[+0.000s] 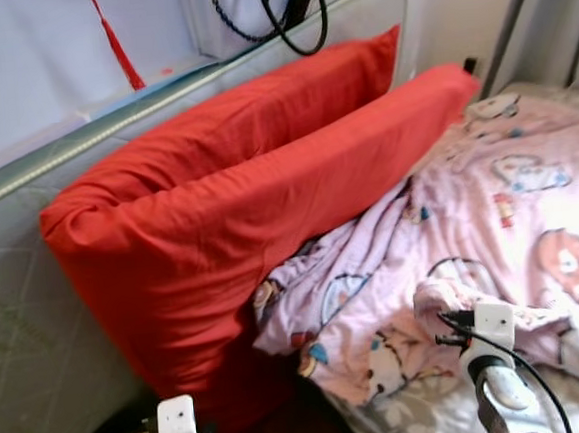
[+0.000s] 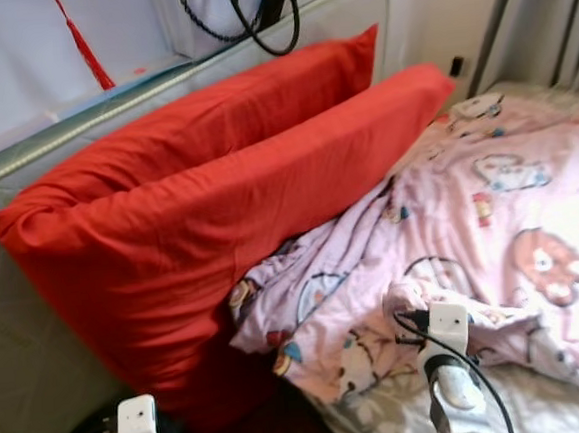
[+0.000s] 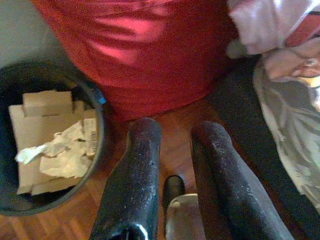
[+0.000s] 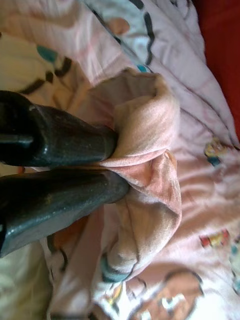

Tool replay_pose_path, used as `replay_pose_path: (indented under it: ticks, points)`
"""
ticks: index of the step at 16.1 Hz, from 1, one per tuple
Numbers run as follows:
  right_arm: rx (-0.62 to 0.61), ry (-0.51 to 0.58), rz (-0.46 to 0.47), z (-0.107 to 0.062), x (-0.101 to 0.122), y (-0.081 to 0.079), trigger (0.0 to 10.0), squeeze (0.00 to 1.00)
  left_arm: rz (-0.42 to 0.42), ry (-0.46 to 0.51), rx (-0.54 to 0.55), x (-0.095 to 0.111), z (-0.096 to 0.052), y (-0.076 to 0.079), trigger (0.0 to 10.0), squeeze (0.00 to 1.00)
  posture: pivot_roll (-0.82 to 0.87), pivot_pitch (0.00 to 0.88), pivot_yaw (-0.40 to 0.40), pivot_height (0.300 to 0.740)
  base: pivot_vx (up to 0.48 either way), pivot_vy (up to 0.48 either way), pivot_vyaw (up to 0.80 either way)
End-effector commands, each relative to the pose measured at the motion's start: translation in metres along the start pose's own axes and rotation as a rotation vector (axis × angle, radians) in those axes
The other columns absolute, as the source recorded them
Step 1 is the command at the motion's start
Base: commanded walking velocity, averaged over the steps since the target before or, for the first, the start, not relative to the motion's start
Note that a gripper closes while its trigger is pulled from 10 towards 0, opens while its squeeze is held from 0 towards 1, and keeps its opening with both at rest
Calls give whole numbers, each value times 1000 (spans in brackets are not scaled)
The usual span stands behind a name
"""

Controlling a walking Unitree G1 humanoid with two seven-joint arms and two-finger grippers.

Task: Clean up the room

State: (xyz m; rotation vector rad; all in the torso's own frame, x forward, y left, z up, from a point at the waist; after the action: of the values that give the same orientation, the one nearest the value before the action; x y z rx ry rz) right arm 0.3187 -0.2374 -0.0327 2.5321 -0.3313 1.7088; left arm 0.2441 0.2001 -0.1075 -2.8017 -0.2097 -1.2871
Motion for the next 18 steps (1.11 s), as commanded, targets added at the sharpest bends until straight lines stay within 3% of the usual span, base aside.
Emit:
replay_pose_path:
  ticks: [1,6,14,18]
  points:
    - [-8,10,-6,2,5,2,10000,0,-16,-31,18,-6,-1,-3,10000,0,-73,0,20,740,0,0,0]
    - [26,37,-50,6,14,-10,10000,0,-28,-77,33,-19,-4,-7,10000,0,-78,0,15,740,0,0,0]
    - [-16,53,-67,5,15,-5,10000,0,-21,-95,44,-23,-6,-17,10000,0,-64,0,39,740,0,0,0]
    - [-75,97,-84,3,22,7,10000,0,-9,-112,43,-26,-7,-21,10000,0,-63,0,54,740,0,0,0]
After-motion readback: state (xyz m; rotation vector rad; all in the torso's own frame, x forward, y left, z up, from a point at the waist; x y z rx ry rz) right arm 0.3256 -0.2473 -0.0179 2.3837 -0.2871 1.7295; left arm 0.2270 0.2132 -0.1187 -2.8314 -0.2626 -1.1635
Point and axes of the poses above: a point about 5 cm out from each wrist's last joint towards the gripper, its own z axis pointing out of the wrist towards the gripper, its own x axis along the axis of the wrist's last joint, y = z × x, the point moved 6 cm from there along z, pointing out of the wrist towards the gripper, and after that the axes turned 5 degrees about z, right-handed, at the moved point
